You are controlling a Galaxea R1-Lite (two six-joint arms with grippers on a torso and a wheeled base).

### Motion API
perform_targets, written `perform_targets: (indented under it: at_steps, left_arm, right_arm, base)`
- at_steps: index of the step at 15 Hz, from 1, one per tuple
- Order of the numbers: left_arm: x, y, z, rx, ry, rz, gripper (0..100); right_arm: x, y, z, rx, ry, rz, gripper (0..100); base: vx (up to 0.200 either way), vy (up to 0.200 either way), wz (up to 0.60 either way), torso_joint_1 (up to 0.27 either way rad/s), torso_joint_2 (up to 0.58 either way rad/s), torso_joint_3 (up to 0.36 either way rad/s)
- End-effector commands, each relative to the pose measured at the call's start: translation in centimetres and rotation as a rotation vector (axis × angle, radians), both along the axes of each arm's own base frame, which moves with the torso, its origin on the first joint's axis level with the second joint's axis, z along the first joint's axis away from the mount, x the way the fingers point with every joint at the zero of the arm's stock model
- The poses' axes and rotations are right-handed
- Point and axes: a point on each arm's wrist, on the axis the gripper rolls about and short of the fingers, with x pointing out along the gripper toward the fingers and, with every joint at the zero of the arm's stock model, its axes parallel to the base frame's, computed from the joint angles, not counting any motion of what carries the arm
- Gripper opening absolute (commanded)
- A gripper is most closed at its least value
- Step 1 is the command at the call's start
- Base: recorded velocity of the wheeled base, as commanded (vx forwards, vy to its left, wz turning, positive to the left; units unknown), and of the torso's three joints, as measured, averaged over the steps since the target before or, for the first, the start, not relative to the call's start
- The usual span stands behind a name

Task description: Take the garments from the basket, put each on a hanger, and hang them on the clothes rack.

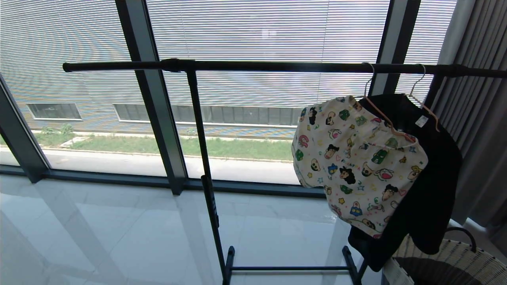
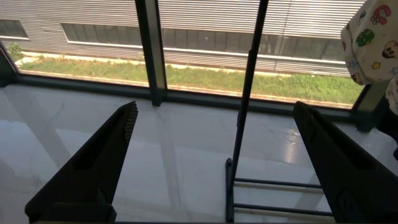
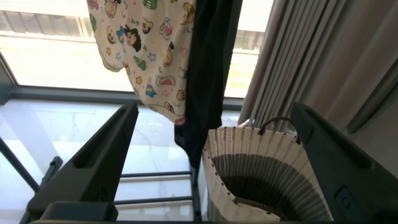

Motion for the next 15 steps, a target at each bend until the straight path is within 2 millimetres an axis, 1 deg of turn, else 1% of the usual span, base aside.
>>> perform_targets:
  at_steps: [1,9,15]
  left_arm:
    - [0.0,0.0,-0.01,0.0,0.0,0.0,100]
    - [0.0,0.0,-0.01,0.0,0.0,0.0,100]
    - [0.0,0.0,-0.01,0.0,0.0,0.0,100]
  right_arm:
    - [0.01,0.0,0.01,-0.001,0.001,0.0,100]
    - [0.01,0.0,0.01,-0.001,0.001,0.0,100]
    - [0.01,0.0,0.01,0.001,0.001,0.0,100]
  base:
    - [0.0,0.0,0.0,-0.193,0.46,0.266]
    - [0.0,0.0,0.0,-0.195,0.48,0.282]
    - [0.0,0.0,0.0,-0.161,0.46,0.299]
